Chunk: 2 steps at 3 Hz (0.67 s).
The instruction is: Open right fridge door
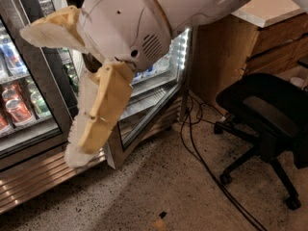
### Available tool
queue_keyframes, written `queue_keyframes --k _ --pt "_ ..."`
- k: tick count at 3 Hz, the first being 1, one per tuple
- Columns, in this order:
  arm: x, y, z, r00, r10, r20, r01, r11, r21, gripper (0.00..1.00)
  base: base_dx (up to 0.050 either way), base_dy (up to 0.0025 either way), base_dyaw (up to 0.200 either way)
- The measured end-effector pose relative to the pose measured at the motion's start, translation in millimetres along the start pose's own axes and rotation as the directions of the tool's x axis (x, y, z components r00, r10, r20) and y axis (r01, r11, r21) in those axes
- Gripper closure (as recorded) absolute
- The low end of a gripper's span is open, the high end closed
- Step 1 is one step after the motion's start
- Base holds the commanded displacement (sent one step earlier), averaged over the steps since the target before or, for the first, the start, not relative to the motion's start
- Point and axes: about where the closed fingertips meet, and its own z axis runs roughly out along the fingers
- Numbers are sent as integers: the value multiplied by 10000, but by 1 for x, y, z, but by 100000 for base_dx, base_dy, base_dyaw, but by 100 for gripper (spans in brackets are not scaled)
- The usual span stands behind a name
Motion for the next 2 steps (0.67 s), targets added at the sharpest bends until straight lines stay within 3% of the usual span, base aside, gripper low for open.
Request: queue_keyframes --k 1,2 --pt "-1 0 1 10000 -12 -4 12 10000 0 0 0 0 0" --pt "-5 2 23 9994 299 -196 -293 9991 320 0 0 0 0"
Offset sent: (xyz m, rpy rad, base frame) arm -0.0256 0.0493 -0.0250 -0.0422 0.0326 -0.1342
